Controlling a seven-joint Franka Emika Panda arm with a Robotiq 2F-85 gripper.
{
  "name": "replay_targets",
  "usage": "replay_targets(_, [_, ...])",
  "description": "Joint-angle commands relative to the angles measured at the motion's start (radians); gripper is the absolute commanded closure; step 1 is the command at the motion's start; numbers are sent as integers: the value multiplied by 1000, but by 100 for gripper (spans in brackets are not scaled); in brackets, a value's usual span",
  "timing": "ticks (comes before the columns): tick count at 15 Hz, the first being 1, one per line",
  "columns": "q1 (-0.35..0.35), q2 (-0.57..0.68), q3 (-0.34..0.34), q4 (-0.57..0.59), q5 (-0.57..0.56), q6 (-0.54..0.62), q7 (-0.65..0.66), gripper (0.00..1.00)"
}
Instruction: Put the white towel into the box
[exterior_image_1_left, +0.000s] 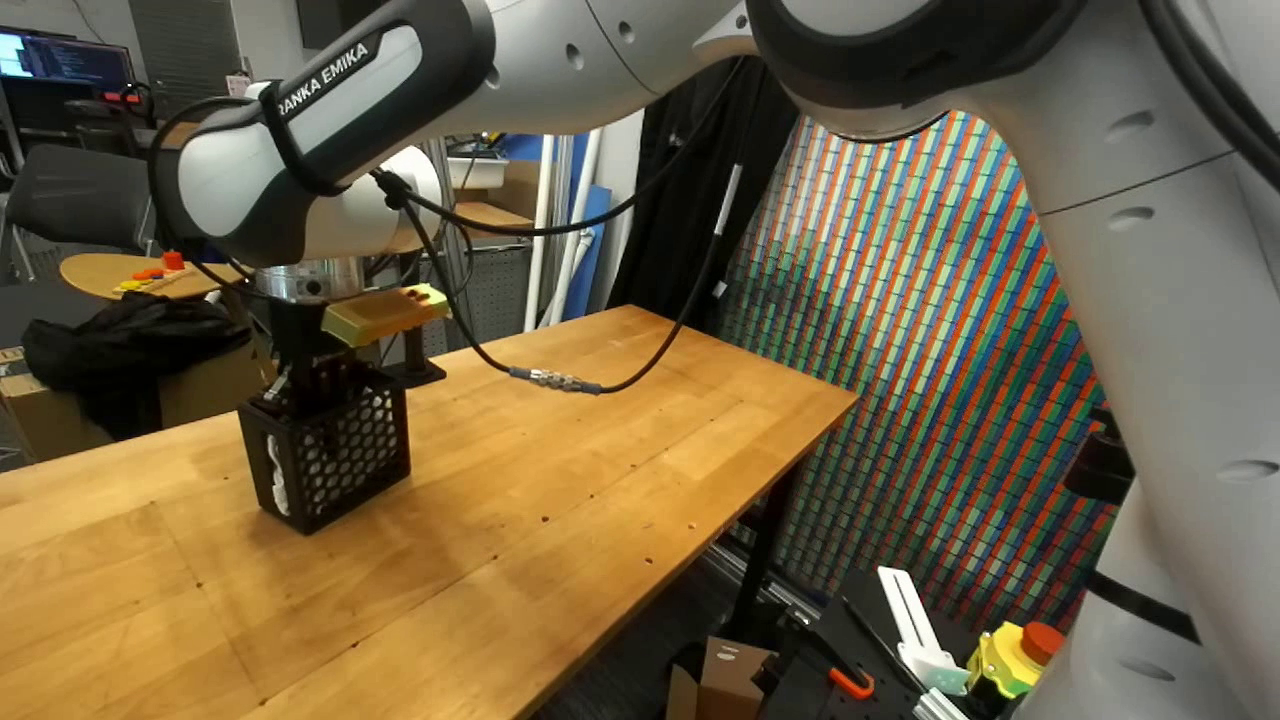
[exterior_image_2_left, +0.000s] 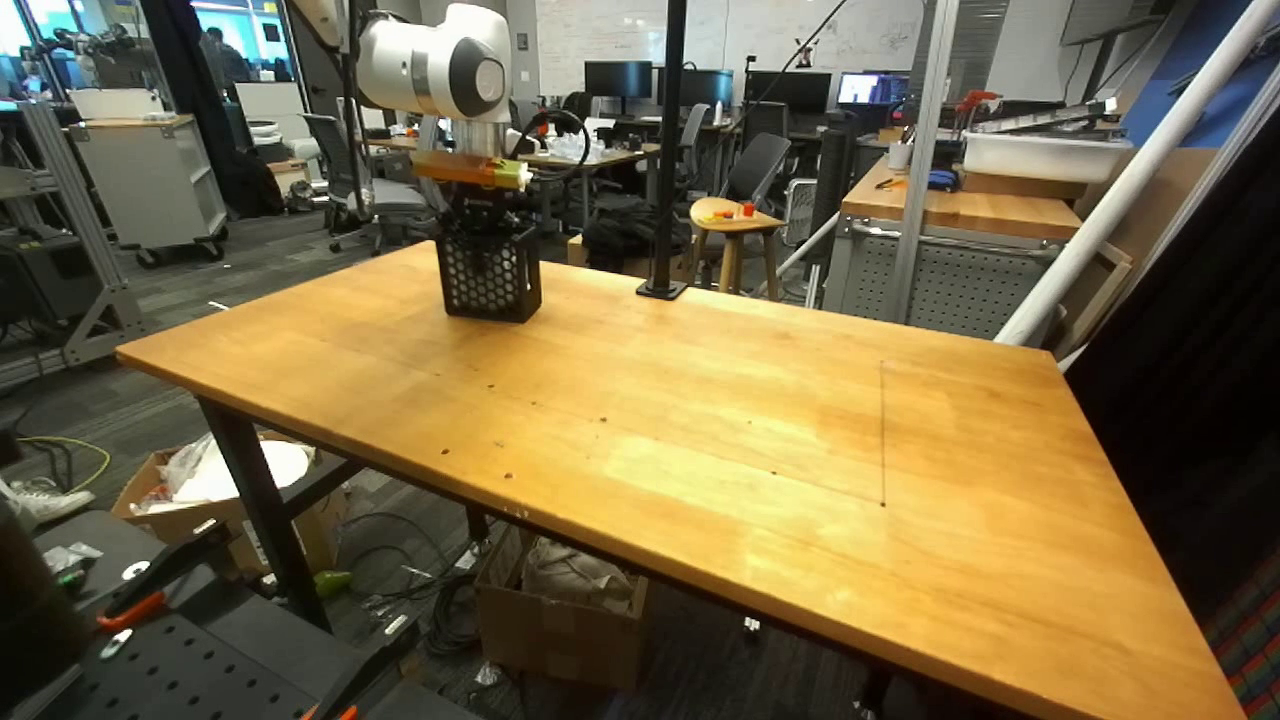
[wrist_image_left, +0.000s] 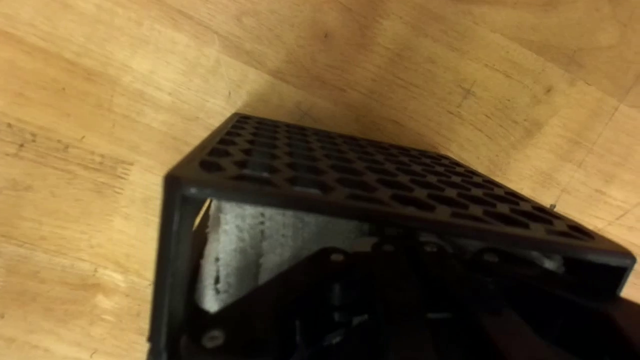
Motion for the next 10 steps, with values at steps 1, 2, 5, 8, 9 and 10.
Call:
replay_targets(1, [-25, 62, 28, 75, 52, -11, -42, 99])
replay_targets(2, [-28, 72, 32, 82, 61, -8, -46, 99])
replay_targets(5, [-40, 99, 40, 99, 90, -3, -59, 99])
replay_targets(8, [-48, 95, 41, 94, 106, 0, -61, 99])
replay_targets(9, [-50, 83, 40, 82, 110, 1, -58, 99])
replay_targets(10, [-52, 75, 38, 72, 110, 4, -55, 99])
